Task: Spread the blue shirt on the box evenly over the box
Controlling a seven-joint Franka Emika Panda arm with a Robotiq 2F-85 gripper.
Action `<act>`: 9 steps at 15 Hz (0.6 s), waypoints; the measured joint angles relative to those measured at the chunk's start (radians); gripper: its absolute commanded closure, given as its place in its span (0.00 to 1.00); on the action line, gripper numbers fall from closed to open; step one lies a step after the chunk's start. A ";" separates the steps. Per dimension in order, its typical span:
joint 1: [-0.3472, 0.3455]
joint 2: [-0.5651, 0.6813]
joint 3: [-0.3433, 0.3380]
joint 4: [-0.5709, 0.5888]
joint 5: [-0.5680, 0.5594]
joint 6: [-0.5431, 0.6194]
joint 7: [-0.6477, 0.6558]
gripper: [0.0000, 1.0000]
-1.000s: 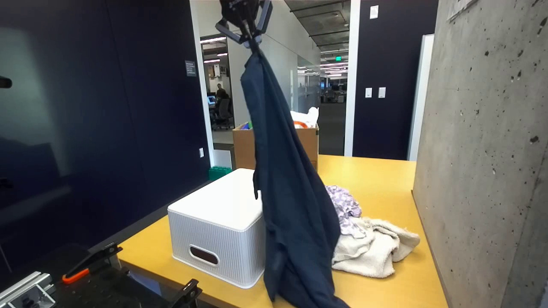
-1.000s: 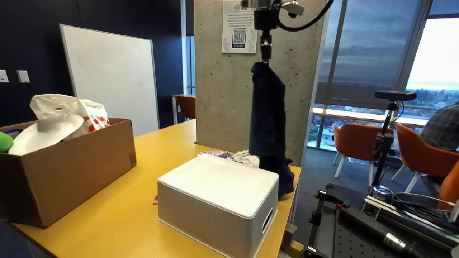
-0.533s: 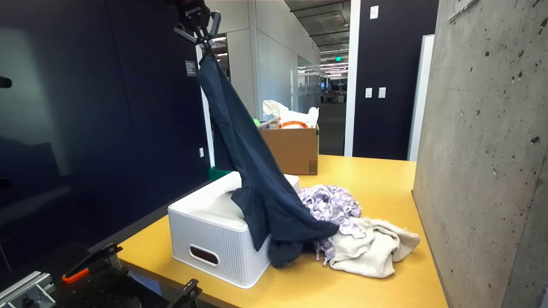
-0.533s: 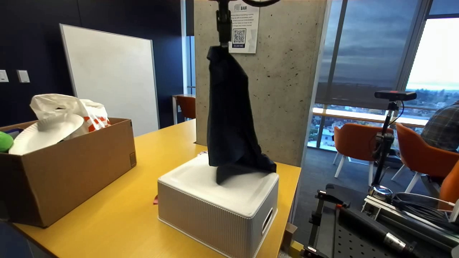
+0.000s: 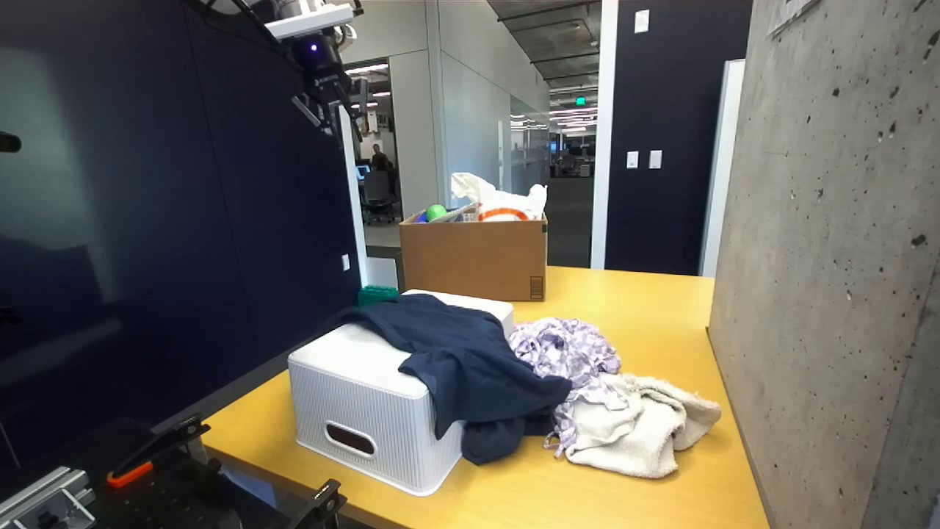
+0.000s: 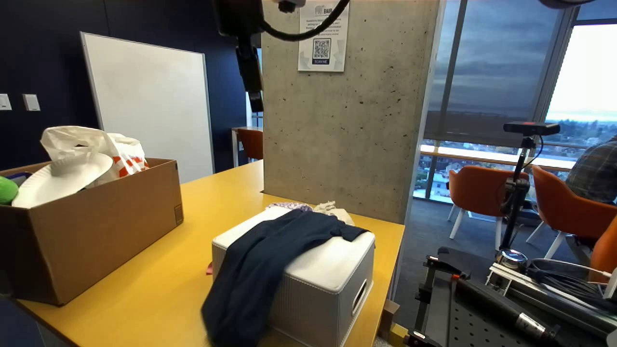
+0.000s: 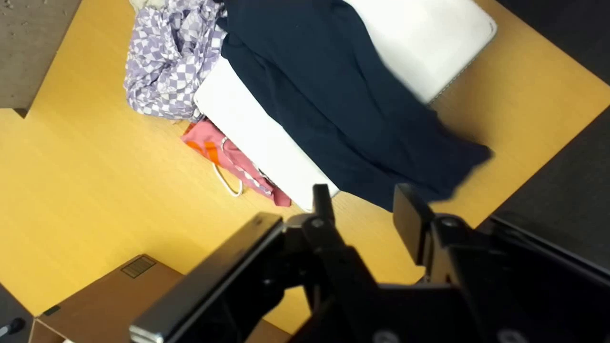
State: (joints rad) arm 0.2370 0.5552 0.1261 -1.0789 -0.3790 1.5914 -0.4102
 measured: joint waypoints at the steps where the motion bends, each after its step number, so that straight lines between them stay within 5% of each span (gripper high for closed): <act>1: -0.003 0.024 -0.006 0.033 0.000 -0.012 -0.010 0.22; 4: -0.019 0.060 -0.021 0.110 0.003 -0.086 -0.045 0.01; 9: -0.070 0.052 -0.021 0.106 0.024 -0.221 -0.103 0.00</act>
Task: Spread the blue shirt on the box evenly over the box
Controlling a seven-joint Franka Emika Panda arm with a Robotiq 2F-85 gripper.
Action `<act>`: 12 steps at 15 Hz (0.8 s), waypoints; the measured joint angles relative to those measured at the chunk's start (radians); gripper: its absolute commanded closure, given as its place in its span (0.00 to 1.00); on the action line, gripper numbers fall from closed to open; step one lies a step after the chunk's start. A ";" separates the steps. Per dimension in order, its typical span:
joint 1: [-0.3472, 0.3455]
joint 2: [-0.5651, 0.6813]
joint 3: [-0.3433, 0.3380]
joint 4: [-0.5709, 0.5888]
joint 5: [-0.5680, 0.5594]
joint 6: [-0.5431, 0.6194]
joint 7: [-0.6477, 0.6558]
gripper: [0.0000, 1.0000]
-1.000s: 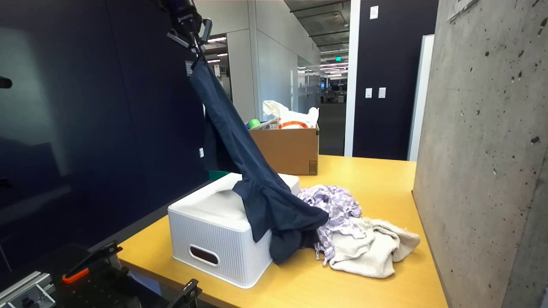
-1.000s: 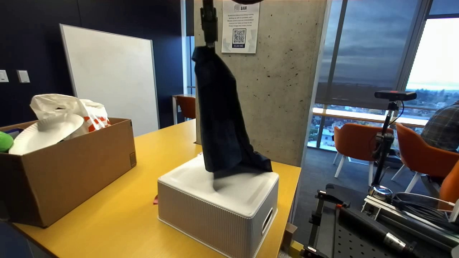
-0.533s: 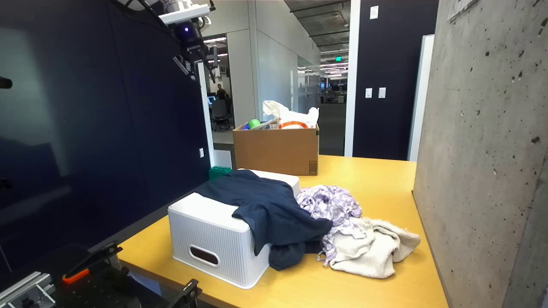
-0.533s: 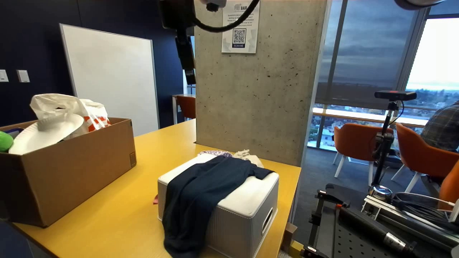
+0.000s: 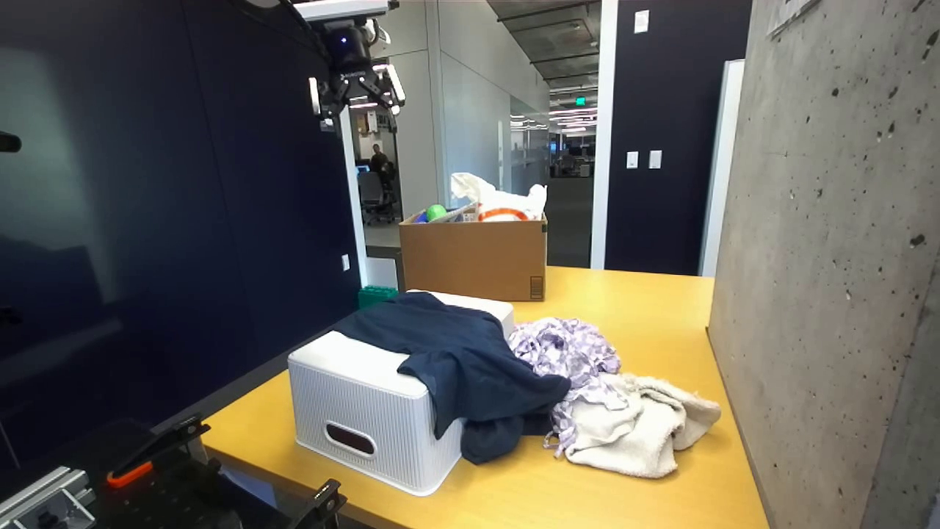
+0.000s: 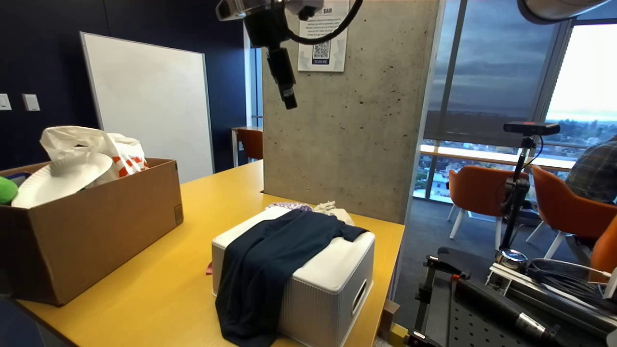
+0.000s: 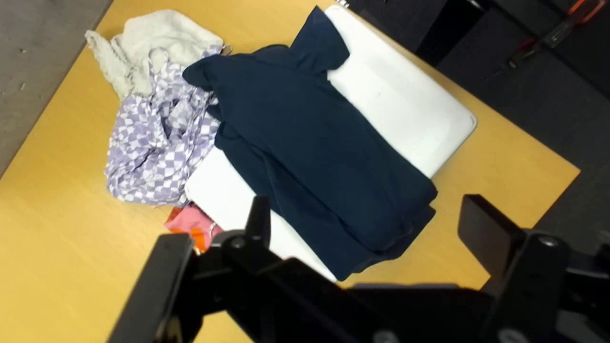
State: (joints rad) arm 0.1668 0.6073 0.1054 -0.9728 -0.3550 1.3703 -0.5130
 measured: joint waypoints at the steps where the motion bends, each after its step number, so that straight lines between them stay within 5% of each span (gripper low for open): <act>1: -0.006 -0.009 0.000 -0.019 0.006 -0.016 -0.004 0.00; 7: -0.032 -0.145 0.001 -0.259 0.023 -0.009 0.015 0.00; 12: -0.032 -0.177 0.001 -0.303 0.023 0.000 0.017 0.00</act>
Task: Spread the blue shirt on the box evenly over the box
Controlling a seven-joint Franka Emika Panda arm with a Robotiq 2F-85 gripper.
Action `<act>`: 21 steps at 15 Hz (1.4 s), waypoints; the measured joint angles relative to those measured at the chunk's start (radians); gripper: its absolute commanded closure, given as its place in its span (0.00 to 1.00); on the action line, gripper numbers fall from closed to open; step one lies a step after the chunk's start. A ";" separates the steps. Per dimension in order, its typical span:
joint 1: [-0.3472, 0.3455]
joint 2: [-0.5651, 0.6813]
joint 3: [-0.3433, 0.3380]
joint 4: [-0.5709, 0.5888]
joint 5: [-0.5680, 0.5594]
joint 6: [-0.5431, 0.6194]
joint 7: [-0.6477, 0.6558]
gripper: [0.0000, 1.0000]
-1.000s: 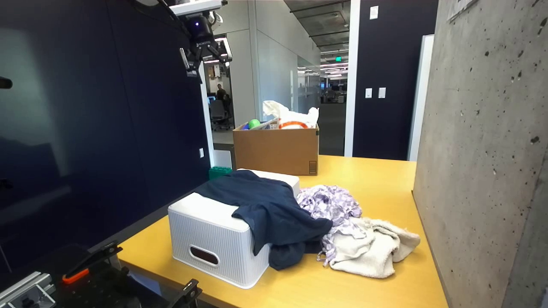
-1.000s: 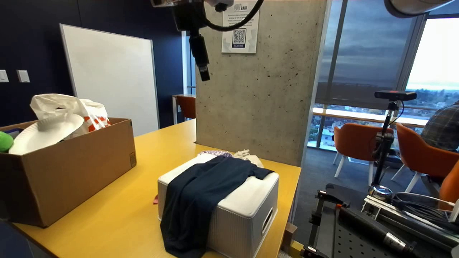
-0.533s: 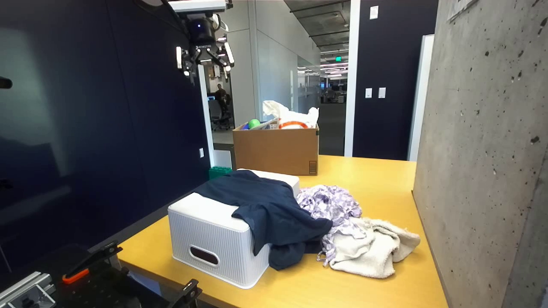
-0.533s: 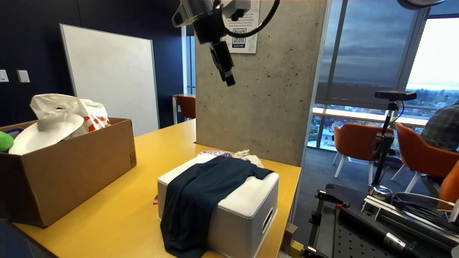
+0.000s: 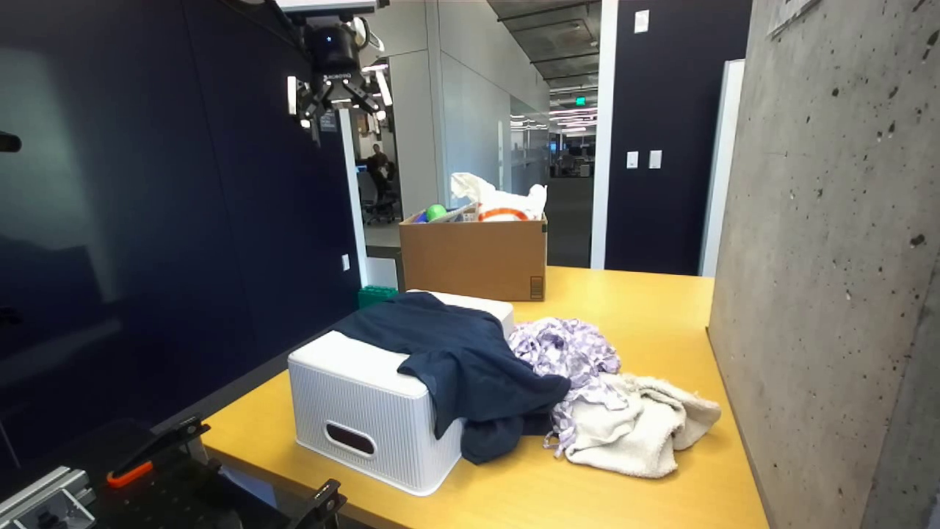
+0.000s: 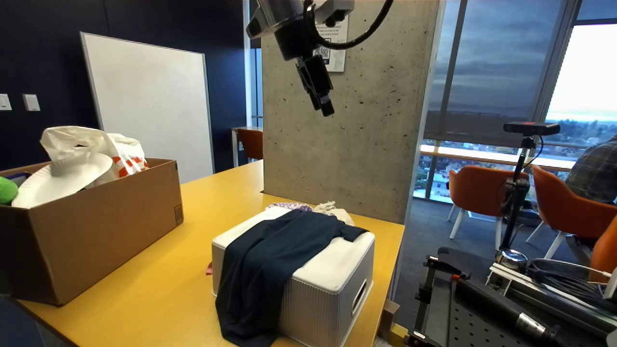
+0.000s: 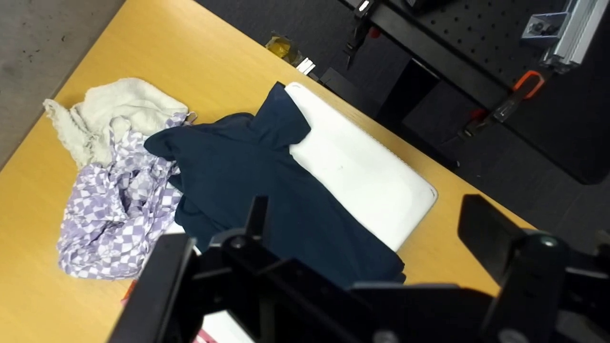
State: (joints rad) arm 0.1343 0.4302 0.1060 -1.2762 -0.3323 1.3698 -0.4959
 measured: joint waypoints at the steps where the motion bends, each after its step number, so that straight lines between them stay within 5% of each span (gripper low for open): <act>1: 0.000 0.000 0.000 -0.002 0.000 0.001 0.001 0.00; 5: 0.036 -0.019 0.004 -0.016 -0.090 0.001 0.066 0.00; 11: 0.128 -0.223 0.027 -0.313 -0.276 0.081 0.308 0.00; 21: 0.020 -0.253 0.001 -0.944 -0.460 0.587 0.666 0.00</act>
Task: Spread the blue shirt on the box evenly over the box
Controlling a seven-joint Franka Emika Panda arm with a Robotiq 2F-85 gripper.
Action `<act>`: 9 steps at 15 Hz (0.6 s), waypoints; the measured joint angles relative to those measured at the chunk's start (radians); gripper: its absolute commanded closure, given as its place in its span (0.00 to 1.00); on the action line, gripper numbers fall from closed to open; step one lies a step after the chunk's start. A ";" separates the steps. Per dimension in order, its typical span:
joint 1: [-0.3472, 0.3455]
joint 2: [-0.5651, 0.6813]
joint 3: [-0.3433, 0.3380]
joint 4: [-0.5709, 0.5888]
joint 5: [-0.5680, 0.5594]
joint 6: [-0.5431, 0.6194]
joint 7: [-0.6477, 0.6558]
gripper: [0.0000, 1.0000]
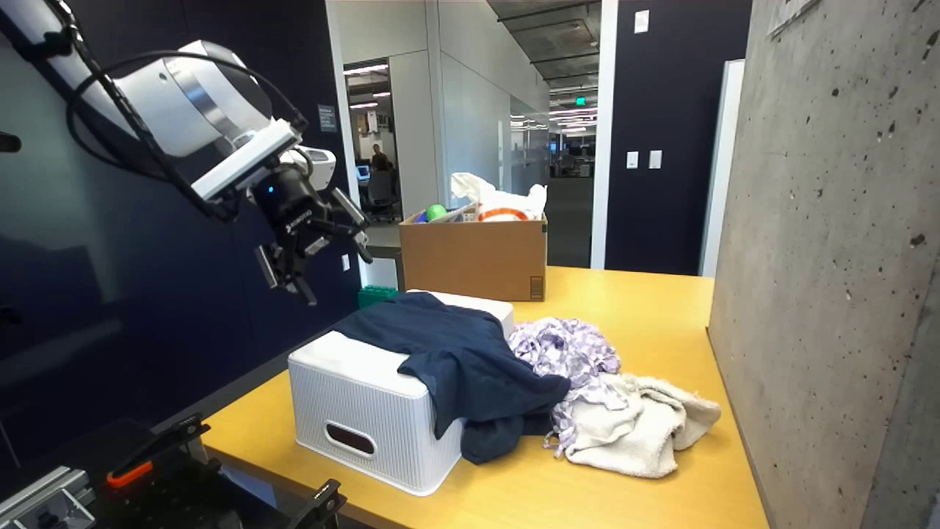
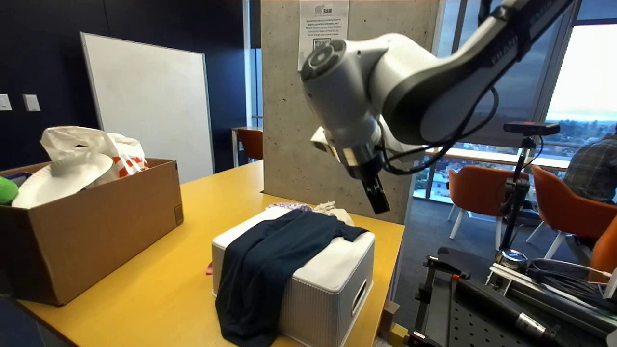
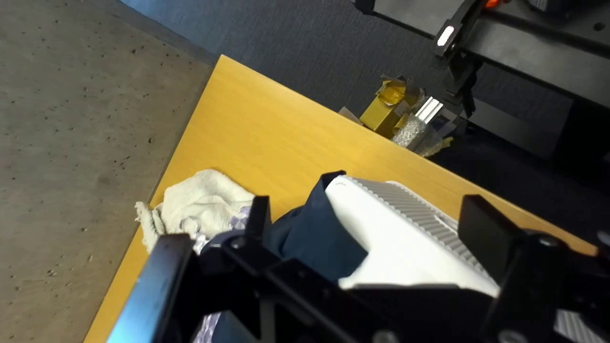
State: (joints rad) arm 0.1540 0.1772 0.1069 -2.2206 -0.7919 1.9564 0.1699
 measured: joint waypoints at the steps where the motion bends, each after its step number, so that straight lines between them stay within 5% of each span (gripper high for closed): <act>1: -0.006 0.000 -0.006 -0.045 -0.028 0.036 0.032 0.00; 9: -0.103 0.000 -0.085 -0.162 -0.171 0.320 0.076 0.00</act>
State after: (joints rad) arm 0.0508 0.1776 0.0220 -2.3831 -0.9629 2.2765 0.2458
